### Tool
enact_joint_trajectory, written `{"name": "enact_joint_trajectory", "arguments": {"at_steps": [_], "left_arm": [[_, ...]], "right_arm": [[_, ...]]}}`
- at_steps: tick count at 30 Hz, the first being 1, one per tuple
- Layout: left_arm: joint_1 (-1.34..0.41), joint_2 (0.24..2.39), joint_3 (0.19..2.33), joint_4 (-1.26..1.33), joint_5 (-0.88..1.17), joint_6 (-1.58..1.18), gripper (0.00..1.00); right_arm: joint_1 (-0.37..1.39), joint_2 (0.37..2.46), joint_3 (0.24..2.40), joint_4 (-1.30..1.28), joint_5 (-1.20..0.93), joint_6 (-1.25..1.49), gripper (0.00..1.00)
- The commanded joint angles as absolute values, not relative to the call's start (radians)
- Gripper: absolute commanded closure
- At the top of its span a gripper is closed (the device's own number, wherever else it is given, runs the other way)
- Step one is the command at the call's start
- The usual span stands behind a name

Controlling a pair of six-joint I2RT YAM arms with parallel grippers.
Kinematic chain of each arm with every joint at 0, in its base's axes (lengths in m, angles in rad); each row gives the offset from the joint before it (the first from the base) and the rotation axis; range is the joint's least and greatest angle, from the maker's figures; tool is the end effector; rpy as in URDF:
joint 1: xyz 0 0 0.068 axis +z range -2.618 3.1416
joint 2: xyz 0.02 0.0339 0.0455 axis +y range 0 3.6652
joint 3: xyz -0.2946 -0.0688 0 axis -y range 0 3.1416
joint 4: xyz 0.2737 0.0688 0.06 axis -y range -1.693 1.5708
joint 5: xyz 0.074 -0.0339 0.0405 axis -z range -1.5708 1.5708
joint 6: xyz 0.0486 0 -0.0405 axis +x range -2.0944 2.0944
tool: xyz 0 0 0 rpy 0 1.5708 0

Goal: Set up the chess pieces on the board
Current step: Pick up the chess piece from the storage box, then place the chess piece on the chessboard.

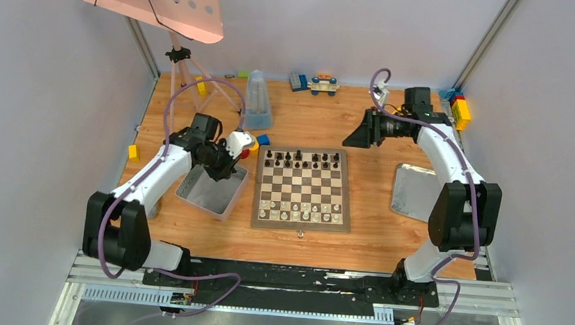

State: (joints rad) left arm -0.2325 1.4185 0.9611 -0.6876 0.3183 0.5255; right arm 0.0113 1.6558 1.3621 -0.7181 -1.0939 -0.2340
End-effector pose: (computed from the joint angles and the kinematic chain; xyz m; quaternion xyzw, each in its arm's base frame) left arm 0.2855 -0.0832 0.2282 0.3882 0.8842 -0.1228 0.2290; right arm 0.3749 0.0474 0.3036 -0.2428 0.7972 0.4706 0.2897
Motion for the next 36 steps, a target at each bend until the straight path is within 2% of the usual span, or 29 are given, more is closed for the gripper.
{"name": "enact_joint_trajectory", "arguments": {"at_steps": [1, 11, 20, 28, 36], "left_arm": [[-0.249, 1.291, 1.063, -0.789, 0.441, 0.625, 0.92], [-0.515, 1.26, 1.221, -0.776, 0.477, 0.592, 0.9], [-0.609, 1.323, 1.3, -0.752, 0.474, 0.552, 0.9], [-0.627, 1.331, 1.293, -0.736, 0.461, 0.537, 0.9], [-0.63, 1.335, 1.294, -0.735, 0.457, 0.532, 0.9]], "right_arm": [[0.148, 1.704, 1.46, -0.676, -1.139, -0.209, 0.49], [0.356, 1.802, 1.585, -0.566, -1.207, -0.071, 0.36], [0.462, 1.824, 1.586, -0.538, -1.208, -0.044, 0.27], [0.513, 1.844, 1.589, -0.534, -1.193, -0.039, 0.3], [0.539, 1.867, 1.59, -0.534, -1.193, -0.04, 0.47]]}}
